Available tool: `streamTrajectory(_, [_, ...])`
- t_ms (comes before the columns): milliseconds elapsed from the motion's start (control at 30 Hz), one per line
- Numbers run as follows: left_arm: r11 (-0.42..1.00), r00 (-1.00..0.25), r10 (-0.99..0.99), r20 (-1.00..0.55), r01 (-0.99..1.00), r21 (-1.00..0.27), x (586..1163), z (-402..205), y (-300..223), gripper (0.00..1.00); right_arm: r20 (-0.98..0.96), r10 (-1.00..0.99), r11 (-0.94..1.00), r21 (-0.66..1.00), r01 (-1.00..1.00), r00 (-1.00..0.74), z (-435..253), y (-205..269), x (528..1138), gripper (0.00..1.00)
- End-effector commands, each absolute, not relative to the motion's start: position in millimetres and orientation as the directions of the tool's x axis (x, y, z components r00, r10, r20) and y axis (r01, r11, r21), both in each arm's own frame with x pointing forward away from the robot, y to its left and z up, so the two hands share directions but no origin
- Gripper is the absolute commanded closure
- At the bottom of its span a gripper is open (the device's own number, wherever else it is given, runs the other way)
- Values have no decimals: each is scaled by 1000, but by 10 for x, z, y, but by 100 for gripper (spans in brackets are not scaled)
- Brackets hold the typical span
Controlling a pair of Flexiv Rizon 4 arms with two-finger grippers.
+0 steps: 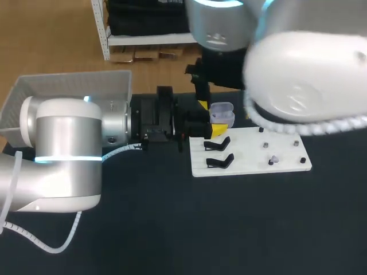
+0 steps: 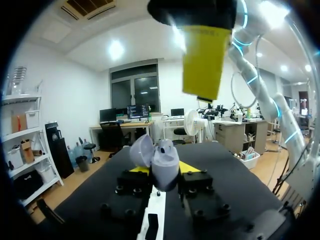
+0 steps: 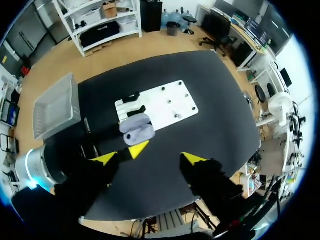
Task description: Pick up each earbud case from the left stands, insert the matching earbuds, close the lid, and place the case in the box.
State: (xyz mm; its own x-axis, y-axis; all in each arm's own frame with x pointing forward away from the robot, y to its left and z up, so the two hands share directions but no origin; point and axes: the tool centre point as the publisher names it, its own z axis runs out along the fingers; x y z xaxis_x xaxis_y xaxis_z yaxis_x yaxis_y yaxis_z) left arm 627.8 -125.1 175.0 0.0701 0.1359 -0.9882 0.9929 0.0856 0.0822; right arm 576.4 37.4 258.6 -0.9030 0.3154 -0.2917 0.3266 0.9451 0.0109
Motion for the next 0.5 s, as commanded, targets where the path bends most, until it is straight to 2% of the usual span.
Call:
streamTrajectory(33, [97,75,128,-989,991,88,6258,1732,-1256,100,-311,336,941,154,301,-889,2651,17,5547,0])
streamTrajectory(500, [97,75,128,-989,991,88,6258,1732,-1256,100,-307,366,931,127,344,-878,2652,-91,5516,0])
